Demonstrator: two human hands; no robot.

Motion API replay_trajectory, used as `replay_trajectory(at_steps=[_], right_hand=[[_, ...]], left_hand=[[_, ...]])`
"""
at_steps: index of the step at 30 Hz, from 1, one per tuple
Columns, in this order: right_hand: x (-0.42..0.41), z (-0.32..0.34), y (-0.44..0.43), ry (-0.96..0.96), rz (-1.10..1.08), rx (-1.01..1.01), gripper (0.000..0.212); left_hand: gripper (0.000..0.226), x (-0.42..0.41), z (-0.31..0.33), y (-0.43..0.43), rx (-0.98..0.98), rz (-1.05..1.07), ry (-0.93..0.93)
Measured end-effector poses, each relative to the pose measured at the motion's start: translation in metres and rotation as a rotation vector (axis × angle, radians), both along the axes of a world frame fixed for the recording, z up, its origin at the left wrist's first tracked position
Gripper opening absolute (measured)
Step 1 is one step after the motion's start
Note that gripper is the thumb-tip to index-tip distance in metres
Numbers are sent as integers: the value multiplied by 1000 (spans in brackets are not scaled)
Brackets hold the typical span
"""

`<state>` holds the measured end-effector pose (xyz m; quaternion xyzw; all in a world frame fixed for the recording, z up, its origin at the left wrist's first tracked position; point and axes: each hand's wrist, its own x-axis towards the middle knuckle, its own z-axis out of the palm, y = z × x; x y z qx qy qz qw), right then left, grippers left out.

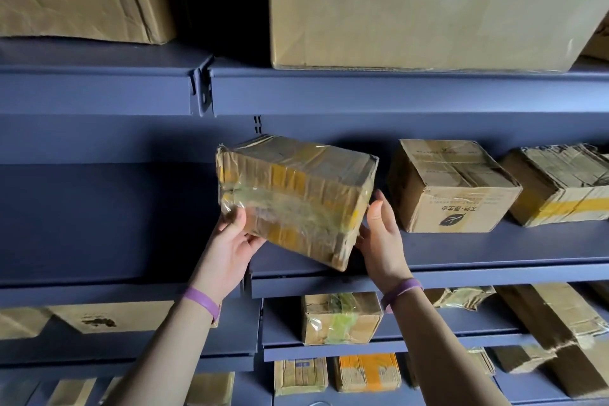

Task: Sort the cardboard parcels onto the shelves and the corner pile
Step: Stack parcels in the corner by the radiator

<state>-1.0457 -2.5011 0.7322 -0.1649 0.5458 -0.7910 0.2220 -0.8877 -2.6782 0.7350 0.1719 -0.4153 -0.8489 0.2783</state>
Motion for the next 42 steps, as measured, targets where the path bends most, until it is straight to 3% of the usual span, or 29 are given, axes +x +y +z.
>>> replay_trajectory(at_steps=[4, 7, 10, 14, 16, 19, 20, 22, 25, 28, 31, 36, 39, 42], right_hand=[[-3, -2, 5, 59, 120, -15, 68], [-5, -5, 7, 71, 121, -57, 78], [-3, -4, 7, 59, 114, -98, 74], [7, 1, 4, 100, 55, -89, 60], [15, 4, 1, 115, 15, -85, 47], [26, 8, -6, 123, -45, -92, 30], [31, 11, -9, 130, -57, -81, 26], [39, 14, -13, 166, -50, -41, 26], [42, 9, -14, 176, 15, -33, 29], [32, 9, -12, 92, 35, -32, 48], [16, 18, -14, 49, 32, -31, 41], [-4, 19, -19, -13, 114, -81, 86], [-7, 14, -18, -19, 153, -119, 74], [-7, 8, -17, -88, 189, -184, 58]], left_hand=[[59, -1, 4, 0, 28, 9, -11], [48, -2, 1, -1, 32, -10, 7], [42, -3, 0, 1, -70, -71, -32], [96, -3, -1, 2, -213, -195, -67], [111, -7, -8, -2, -217, -210, -39], [72, -9, -3, -1, -294, -187, -75], [71, -10, -2, 0, -345, -214, -72], [95, -8, -5, 2, -397, -247, -35], [95, -2, -5, -4, -192, -128, 56], [103, -1, -6, -9, -4, -94, 75], [111, 1, -5, -11, 62, -124, 102], [80, 5, -4, -12, 38, -223, 179], [72, 7, -5, -12, 43, -262, 200], [79, 7, -1, -11, 81, -212, 143]])
